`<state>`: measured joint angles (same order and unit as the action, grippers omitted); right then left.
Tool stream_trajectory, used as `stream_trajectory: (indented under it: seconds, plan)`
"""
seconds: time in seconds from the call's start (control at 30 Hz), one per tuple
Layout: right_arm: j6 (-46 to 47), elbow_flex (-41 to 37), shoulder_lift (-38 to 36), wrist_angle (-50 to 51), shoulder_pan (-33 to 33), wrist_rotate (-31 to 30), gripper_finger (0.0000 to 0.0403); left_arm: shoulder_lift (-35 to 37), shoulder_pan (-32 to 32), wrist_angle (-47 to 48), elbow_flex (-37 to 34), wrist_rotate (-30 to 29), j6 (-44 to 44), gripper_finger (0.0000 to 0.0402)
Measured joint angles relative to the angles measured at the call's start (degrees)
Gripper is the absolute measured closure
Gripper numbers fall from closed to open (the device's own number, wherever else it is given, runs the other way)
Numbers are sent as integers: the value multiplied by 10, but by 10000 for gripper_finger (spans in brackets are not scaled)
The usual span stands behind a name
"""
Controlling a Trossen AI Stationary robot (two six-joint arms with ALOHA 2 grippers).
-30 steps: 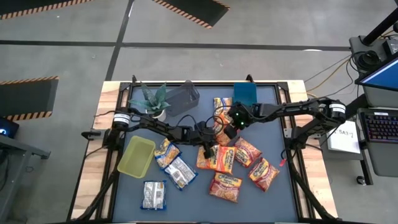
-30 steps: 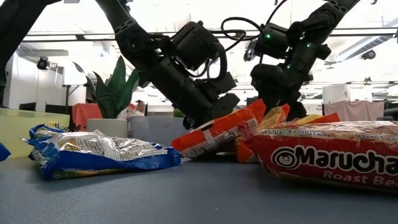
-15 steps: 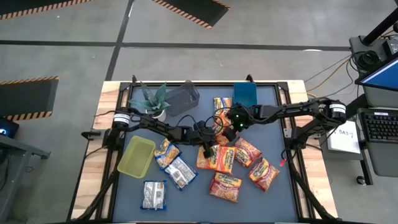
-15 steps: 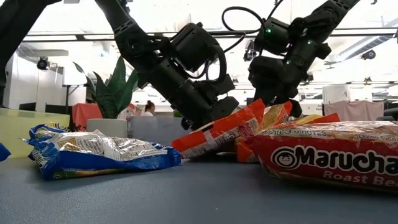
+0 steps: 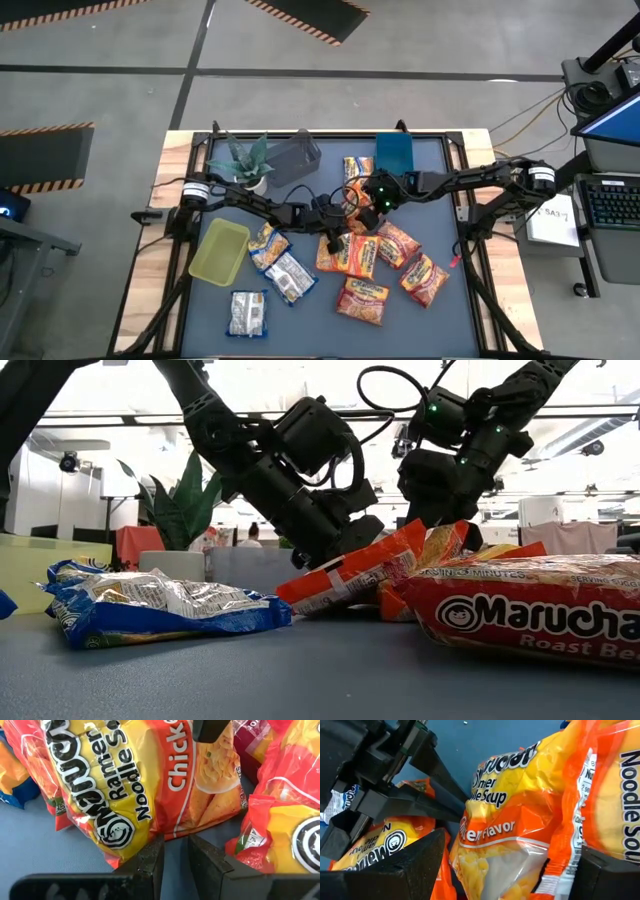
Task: Sort Maruchan noodles
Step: Put the orange noodle pack into blue bin
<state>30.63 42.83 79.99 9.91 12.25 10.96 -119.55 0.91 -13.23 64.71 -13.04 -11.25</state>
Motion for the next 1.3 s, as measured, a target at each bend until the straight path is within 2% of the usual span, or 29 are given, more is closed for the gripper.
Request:
stream_trajectory:
  seconds: [0.83, 0.93, 1.17, 1.3]
  plan:
    - [10, -2, 30, -31, -2, 0, 109, 0, 0, -3, 0, 0, 0, 332]
    - [18, -2, 30, -31, -2, 0, 136, 0, 0, -3, 0, 0, 0, 332]
    - [19, -2, 30, -30, -2, 0, 232, 0, 0, -6, 0, 0, 1, 332]
    - [20, -2, 27, -31, -2, 2, 269, 2, 1, -4, 0, 0, 2, 332]
